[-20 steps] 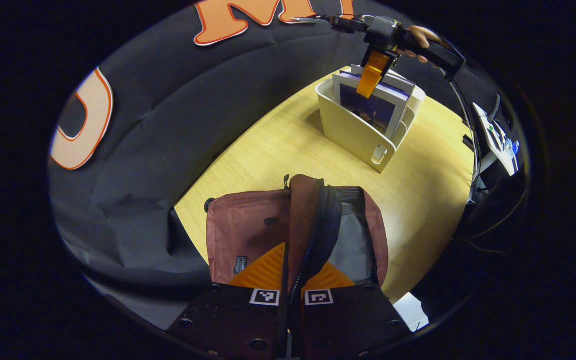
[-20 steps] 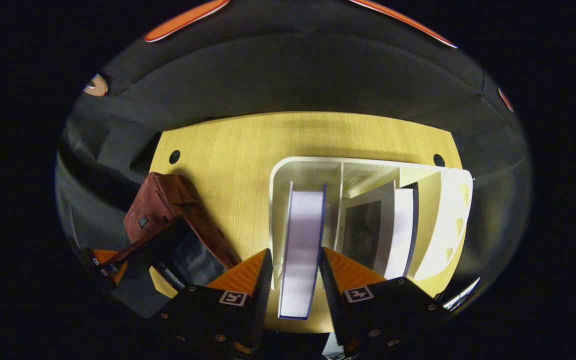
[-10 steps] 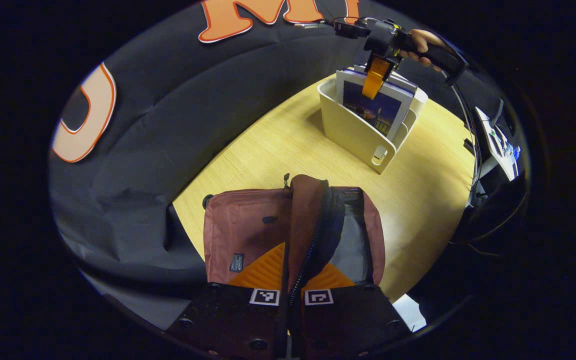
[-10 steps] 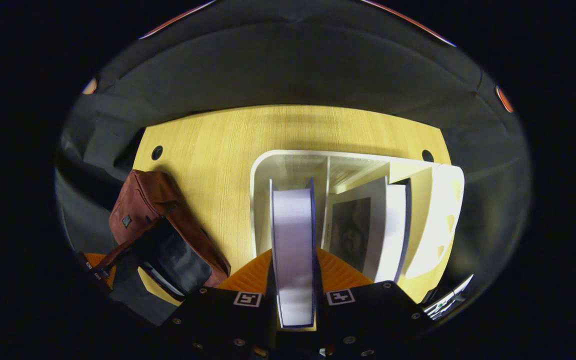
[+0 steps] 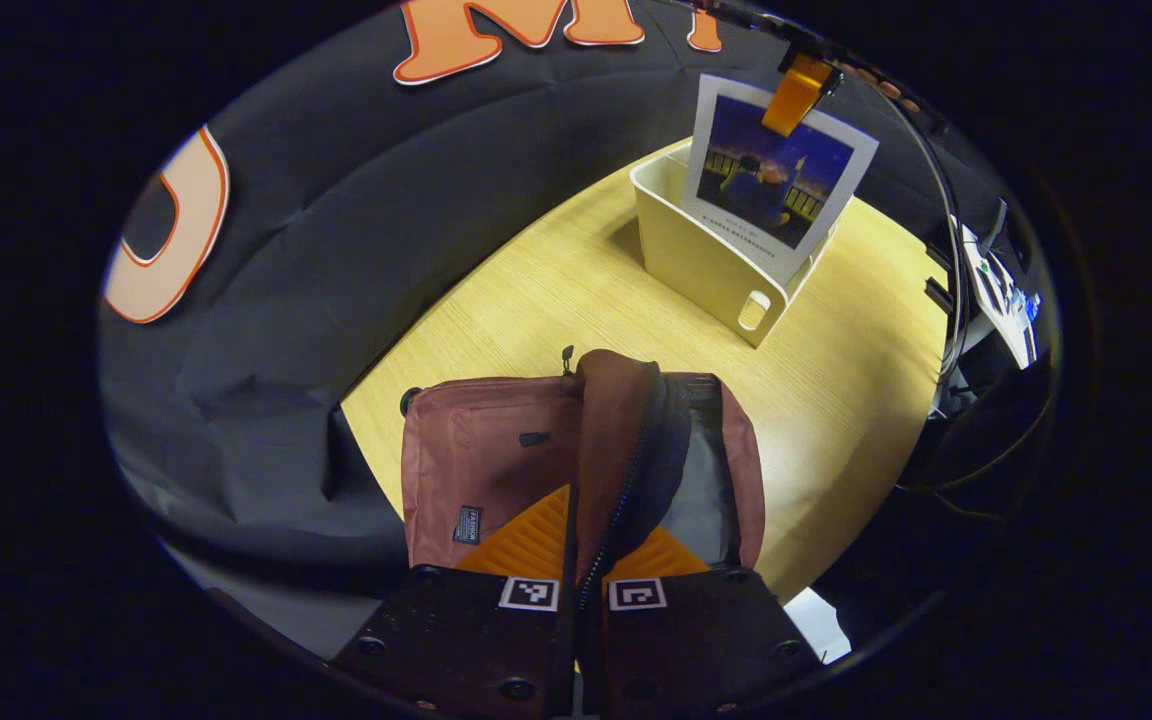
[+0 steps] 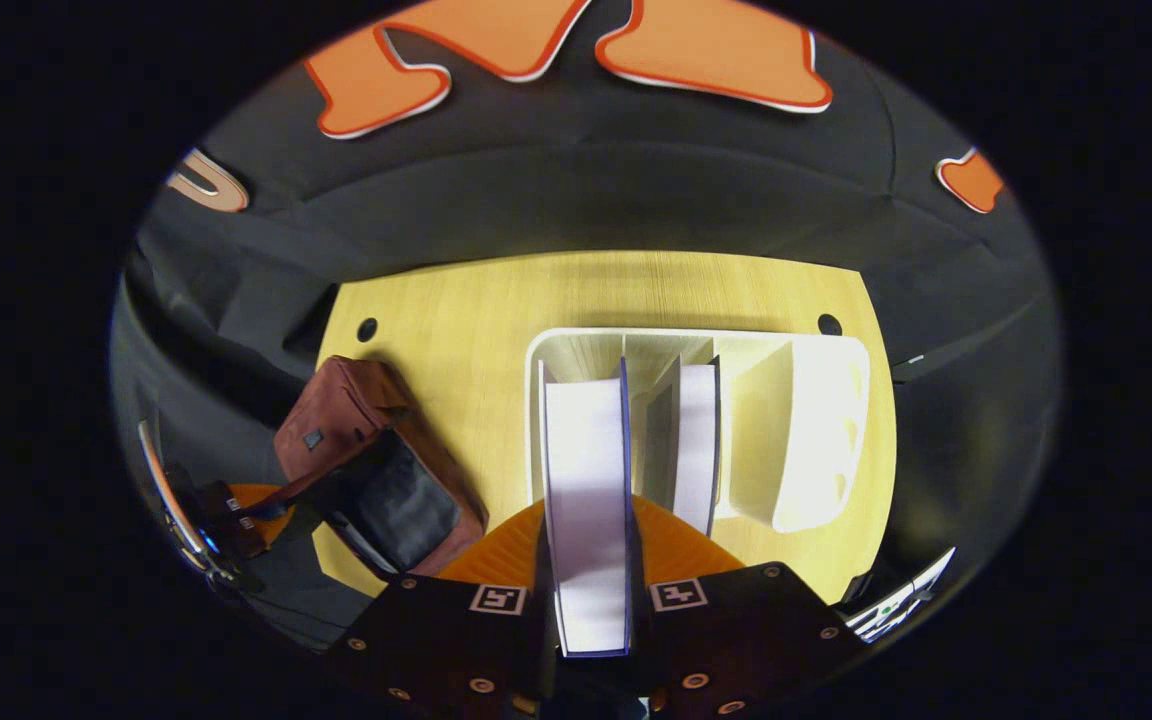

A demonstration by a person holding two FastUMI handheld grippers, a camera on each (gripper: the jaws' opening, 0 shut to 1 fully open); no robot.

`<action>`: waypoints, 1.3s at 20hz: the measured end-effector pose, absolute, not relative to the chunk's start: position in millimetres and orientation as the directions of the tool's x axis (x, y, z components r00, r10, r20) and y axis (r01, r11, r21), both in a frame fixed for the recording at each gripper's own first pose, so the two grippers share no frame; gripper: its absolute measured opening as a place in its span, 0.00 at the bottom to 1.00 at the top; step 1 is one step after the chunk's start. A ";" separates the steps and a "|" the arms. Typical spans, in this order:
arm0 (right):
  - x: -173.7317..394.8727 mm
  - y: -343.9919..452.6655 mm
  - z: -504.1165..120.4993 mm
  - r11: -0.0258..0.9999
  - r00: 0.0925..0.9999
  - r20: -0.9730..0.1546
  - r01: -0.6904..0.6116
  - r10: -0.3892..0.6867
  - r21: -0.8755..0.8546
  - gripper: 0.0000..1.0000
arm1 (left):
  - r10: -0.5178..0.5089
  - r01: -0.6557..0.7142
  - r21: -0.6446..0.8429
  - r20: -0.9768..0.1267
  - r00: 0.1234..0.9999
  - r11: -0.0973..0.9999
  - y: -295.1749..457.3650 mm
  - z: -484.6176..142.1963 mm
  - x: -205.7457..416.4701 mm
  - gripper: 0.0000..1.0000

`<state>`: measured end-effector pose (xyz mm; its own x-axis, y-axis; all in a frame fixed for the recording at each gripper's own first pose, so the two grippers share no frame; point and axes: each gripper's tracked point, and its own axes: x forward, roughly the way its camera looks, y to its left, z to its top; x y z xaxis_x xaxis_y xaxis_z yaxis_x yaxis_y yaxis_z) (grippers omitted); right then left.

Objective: Open the schoolbag, grab two books from the bookshelf and put them into the schoolbag.

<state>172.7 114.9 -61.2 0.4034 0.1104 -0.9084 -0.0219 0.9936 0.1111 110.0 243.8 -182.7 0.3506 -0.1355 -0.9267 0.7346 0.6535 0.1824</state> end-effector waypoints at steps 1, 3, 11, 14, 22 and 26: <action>169.5 112.3 -49.5 0.993 0.421 -0.900 -0.017 0.115 0.119 0.30 | -0.136 0.735 0.182 -0.927 0.350 0.654 243.9 -182.9 110.0 0.04; 159.8 109.4 -32.5 0.990 0.448 -0.884 -0.015 0.132 0.140 0.29 | -0.137 0.733 0.179 -0.927 0.349 0.656 243.2 -182.6 109.3 0.04; 116.3 121.9 6.9 0.960 0.516 -0.815 -0.051 0.262 0.276 0.29 | -0.135 0.725 0.165 -0.932 0.336 0.669 240.0 -180.1 109.1 0.04; 99.0 132.0 11.3 0.941 0.531 -0.786 -0.072 0.316 0.330 0.29 | -0.144 0.722 0.146 -0.935 0.324 0.676 236.5 -177.9 108.0 0.04; 59.0 159.3 -26.7 0.872 0.509 -0.738 -0.053 0.443 0.486 0.28 | -0.183 0.729 0.085 -0.942 0.281 0.680 213.4 -174.8 110.3 0.04; 44.1 173.2 -51.3 0.840 0.506 -0.713 -0.043 0.485 0.541 0.28 | -0.197 0.729 0.062 -0.944 0.265 0.681 207.7 -174.6 107.9 0.04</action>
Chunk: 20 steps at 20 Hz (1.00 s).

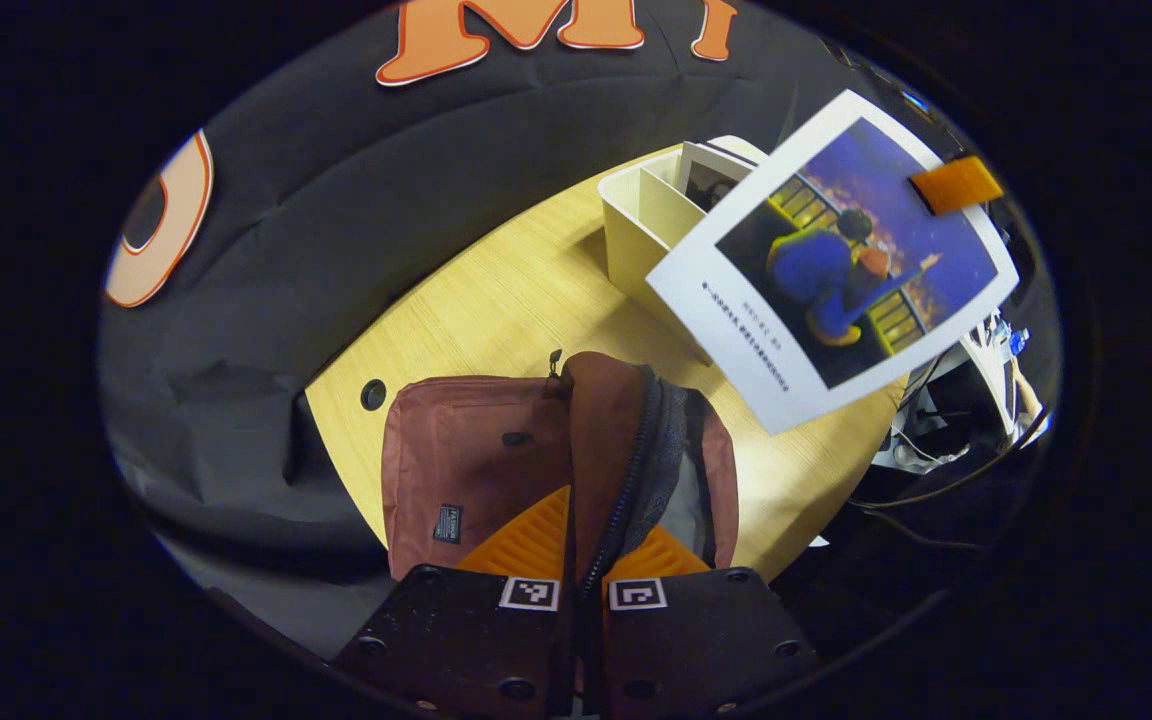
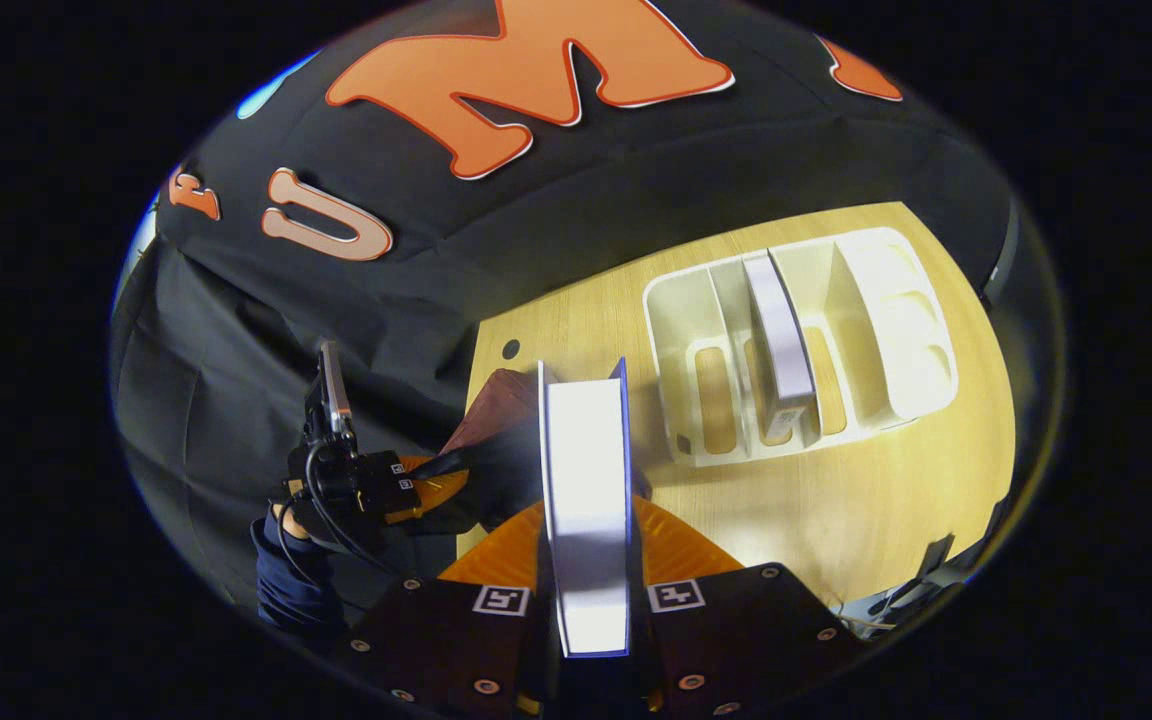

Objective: Open the schoolbag, grab two books from the bookshelf and put them into the schoolbag.

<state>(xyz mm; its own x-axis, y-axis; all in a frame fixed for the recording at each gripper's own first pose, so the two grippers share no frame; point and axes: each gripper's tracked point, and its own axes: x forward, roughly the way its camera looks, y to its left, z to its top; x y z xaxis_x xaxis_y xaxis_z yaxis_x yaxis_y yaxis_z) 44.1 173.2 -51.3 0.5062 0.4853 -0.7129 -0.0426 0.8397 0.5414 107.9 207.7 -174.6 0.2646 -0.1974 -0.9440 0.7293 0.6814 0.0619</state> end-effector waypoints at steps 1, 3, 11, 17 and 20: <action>42.6 177.2 -59.2 0.829 0.508 -0.704 -0.033 0.495 0.559 0.28 | -0.197 0.724 0.063 -0.943 0.269 0.687 206.0 -174.6 110.4 0.04; 36.1 186.0 -68.4 0.793 0.505 -0.679 -0.018 0.532 0.608 0.28 | -0.199 0.719 0.063 -0.941 0.275 0.692 202.7 -174.7 112.2 0.04; 38.3 221.8 -134.4 0.715 0.518 -0.629 0.046 0.580 0.697 0.28 | -0.237 0.694 0.031 -0.928 0.288 0.720 184.6 -170.7 110.4 0.05; 54.7 256.9 -181.2 0.656 0.524 -0.598 0.095 0.607 0.749 0.28 | -0.279 0.686 0.006 -0.911 0.304 0.727 175.0 -170.4 108.2 0.04; 62.0 270.8 -195.3 0.629 0.547 -0.573 0.105 0.610 0.770 0.27 | -0.302 0.671 -0.002 -0.894 0.331 0.741 173.8 -168.9 107.7 0.05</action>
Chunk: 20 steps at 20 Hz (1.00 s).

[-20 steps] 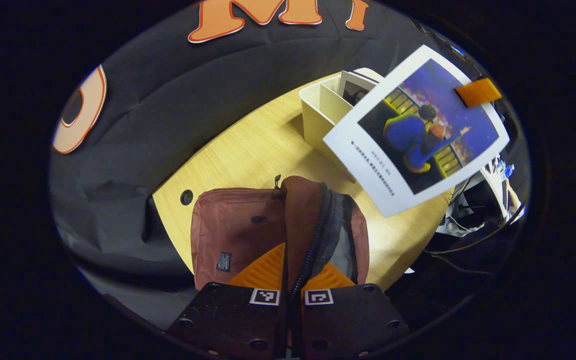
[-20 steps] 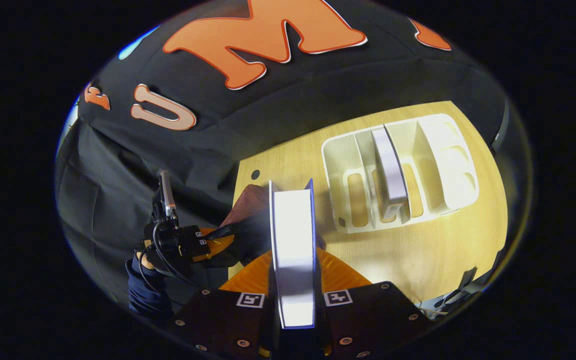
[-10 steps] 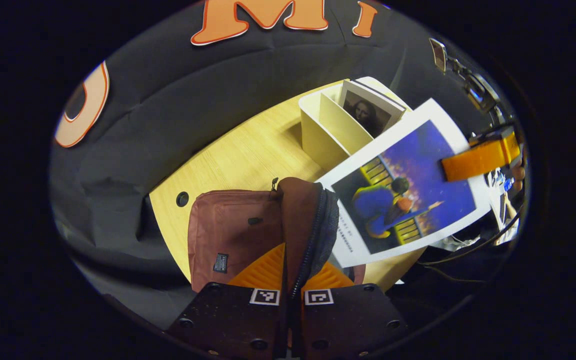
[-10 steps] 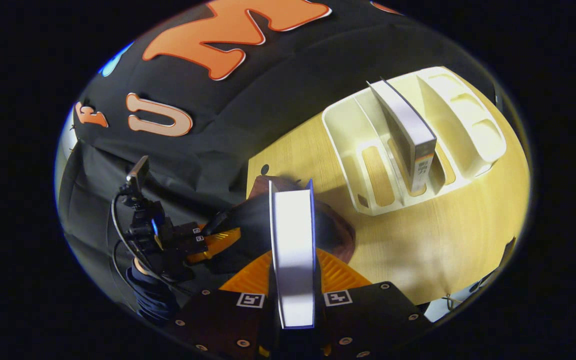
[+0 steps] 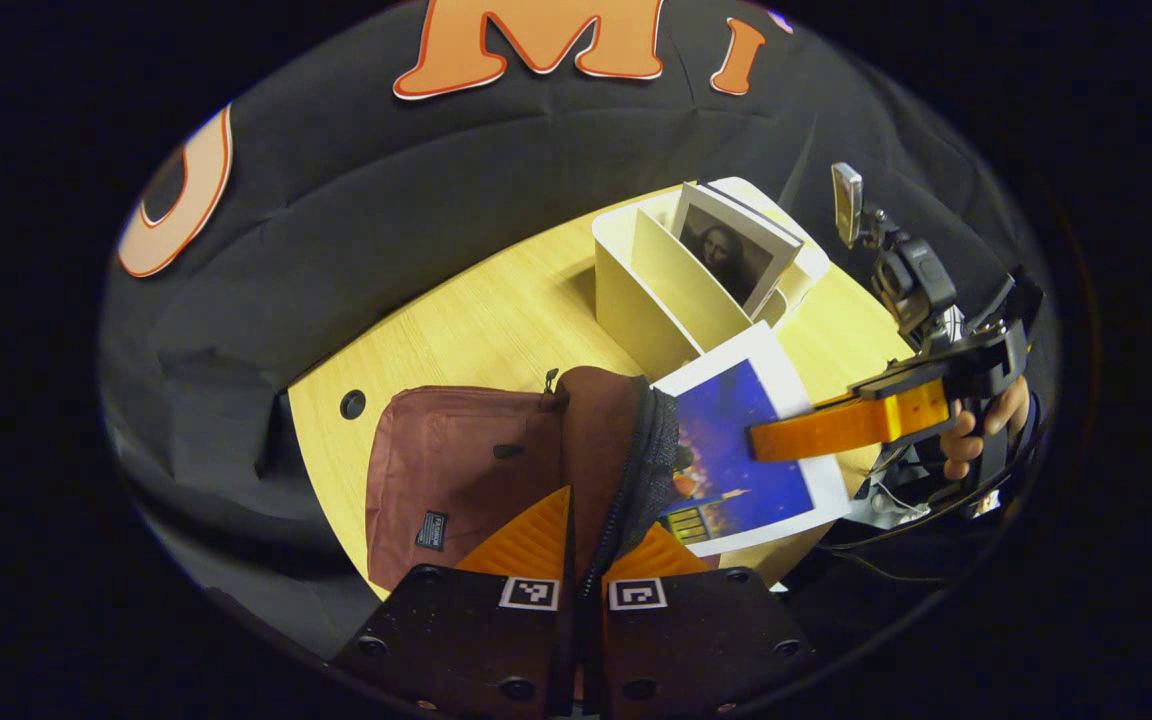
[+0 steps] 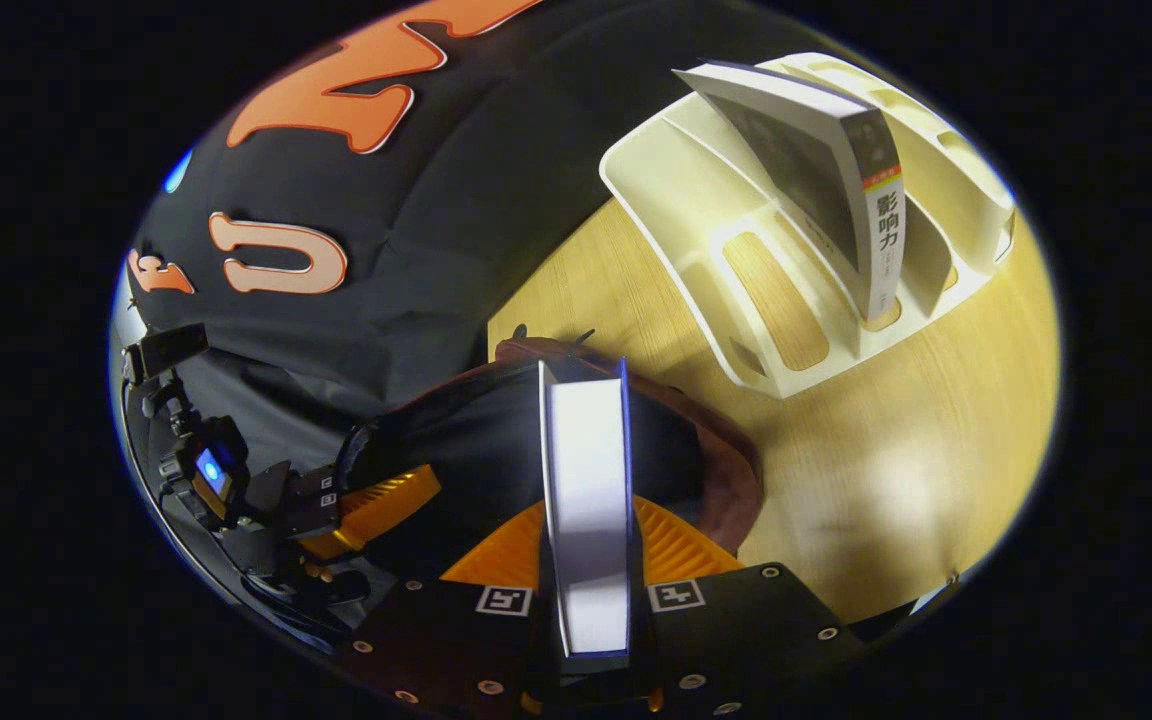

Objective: Open the schoolbag, grab two books from the bookshelf and put them into the schoolbag.

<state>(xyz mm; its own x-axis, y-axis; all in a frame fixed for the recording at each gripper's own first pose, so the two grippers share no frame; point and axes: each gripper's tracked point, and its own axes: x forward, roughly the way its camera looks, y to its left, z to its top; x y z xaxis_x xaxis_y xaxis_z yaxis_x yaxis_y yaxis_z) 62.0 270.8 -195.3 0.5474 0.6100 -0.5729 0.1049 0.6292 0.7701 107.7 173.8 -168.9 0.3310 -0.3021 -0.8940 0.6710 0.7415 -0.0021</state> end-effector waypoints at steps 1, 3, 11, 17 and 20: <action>64.2 276.7 -201.1 0.614 0.550 -0.563 0.112 0.617 0.782 0.28 | -0.314 0.669 -0.013 -0.889 0.333 0.744 171.7 -168.1 107.3 0.05; 72.1 291.7 -209.0 0.579 0.563 -0.536 0.121 0.629 0.806 0.28 | -0.334 0.669 -0.024 -0.880 0.339 0.743 168.6 -166.6 108.6 0.04; 88.7 335.6 -246.8 0.534 0.610 -0.501 0.146 0.614 0.833 0.27 | -0.397 0.657 -0.090 -0.854 0.337 0.749 164.8 -161.9 105.3 0.04; 95.8 365.8 -255.8 0.497 0.589 -0.485 0.158 0.646 0.853 0.28 | -0.388 0.660 -0.071 -0.854 0.347 0.748 162.2 -161.8 99.9 0.04; 97.4 374.1 -263.6 0.512 0.586 -0.491 0.147 0.644 0.846 0.30 | -0.364 0.654 -0.045 -0.859 0.360 0.755 159.6 -161.7 99.5 0.04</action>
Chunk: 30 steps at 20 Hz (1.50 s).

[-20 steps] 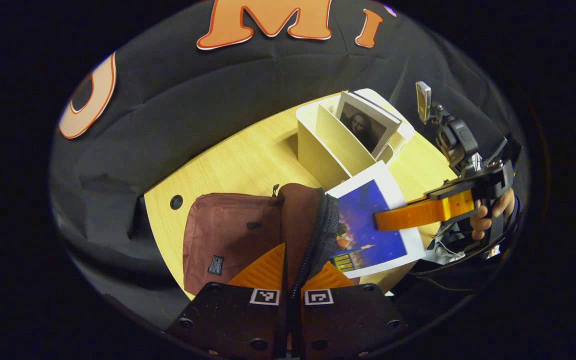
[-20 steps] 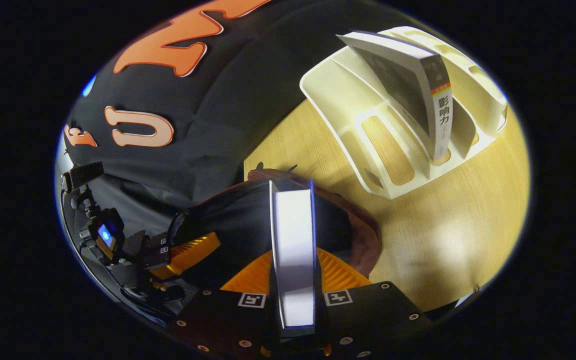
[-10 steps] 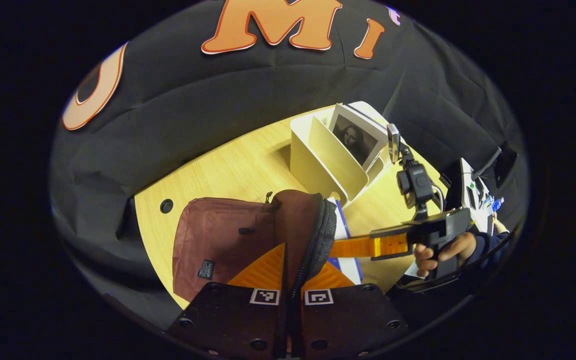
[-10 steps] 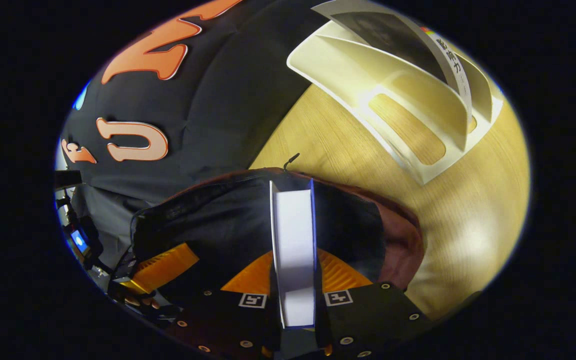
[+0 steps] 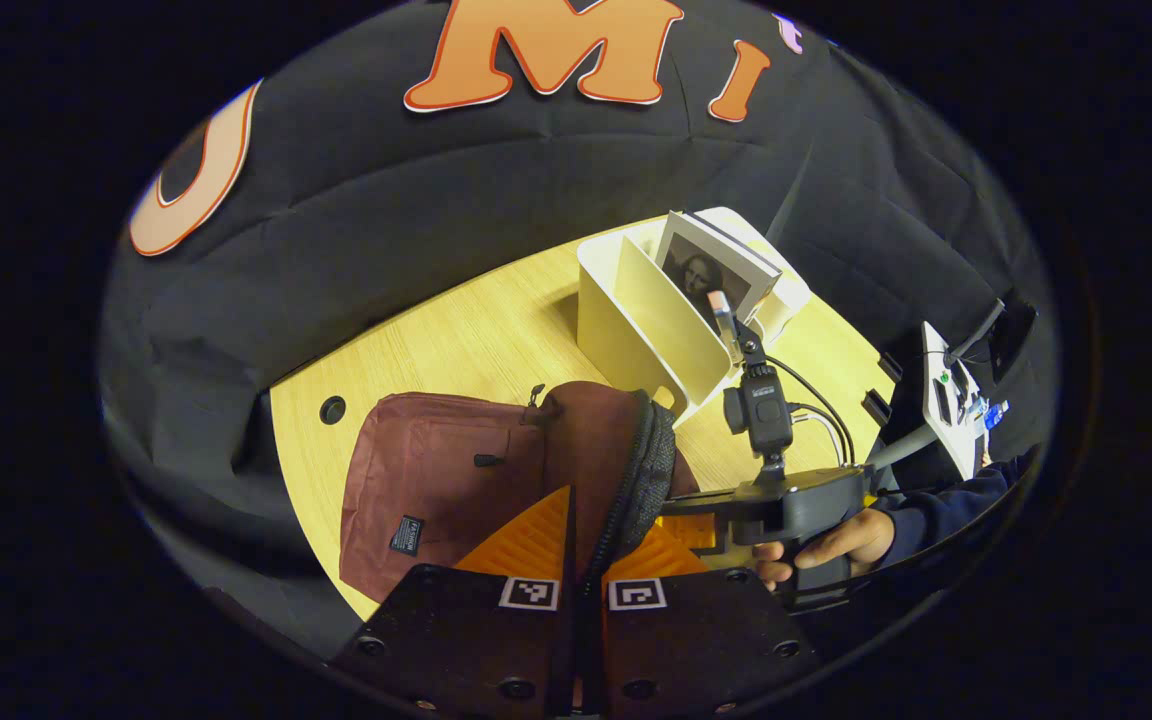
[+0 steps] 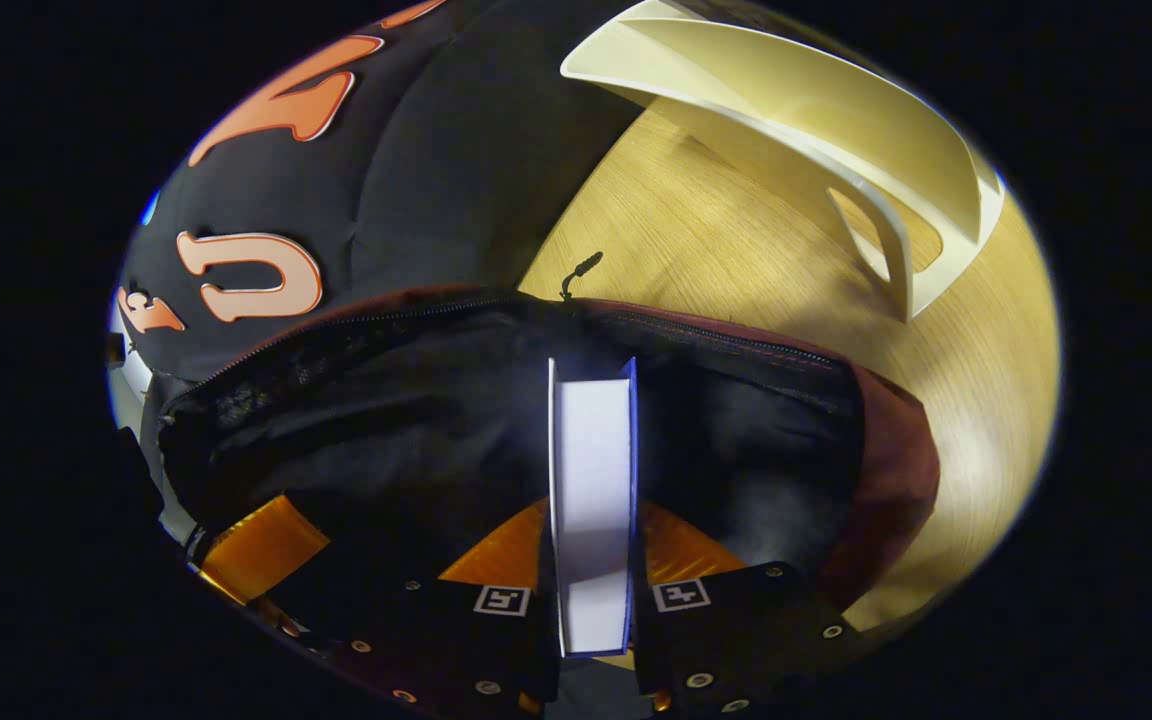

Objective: Open the schoolbag, grab two books from the bookshelf and put them into the schoolbag.

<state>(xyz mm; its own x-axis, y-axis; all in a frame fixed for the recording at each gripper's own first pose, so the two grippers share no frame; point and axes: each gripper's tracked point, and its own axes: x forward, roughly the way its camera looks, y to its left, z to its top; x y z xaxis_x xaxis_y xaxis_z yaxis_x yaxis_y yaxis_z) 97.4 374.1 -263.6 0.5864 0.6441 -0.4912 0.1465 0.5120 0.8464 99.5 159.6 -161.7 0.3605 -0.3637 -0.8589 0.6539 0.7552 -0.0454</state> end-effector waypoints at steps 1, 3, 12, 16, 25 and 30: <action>98.0 377.0 -267.3 0.517 0.581 -0.499 0.151 0.644 0.843 0.31 | -0.358 0.650 -0.045 -0.862 0.359 0.759 158.6 -163.0 99.4 0.04; 94.7 376.0 -272.8 0.566 0.563 -0.547 0.161 0.620 0.808 0.37 | -0.347 0.638 -0.044 -0.866 0.359 0.769 161.0 -165.7 99.0 0.04; 58.7 310.6 -268.0 0.777 0.473 -0.694 0.031 0.542 0.628 0.92 | -0.304 0.629 -0.007 -0.879 0.367 0.778 160.2 -176.7 95.7 0.04; 49.8 267.4 -259.0 0.850 0.478 -0.743 -0.018 0.469 0.526 0.98 | -0.288 0.637 0.013 -0.885 0.366 0.770 155.0 -184.7 92.0 0.04; 18.8 161.3 -212.0 0.956 0.464 -0.835 -0.149 0.294 0.254 0.98 | -0.276 0.634 0.011 -0.895 0.352 0.773 144.6 -207.4 84.9 0.05; 31.3 115.0 -157.8 0.963 0.472 -0.841 -0.175 0.264 0.203 0.98 | -0.280 0.624 0.001 -0.893 0.352 0.781 142.9 -213.1 82.0 0.04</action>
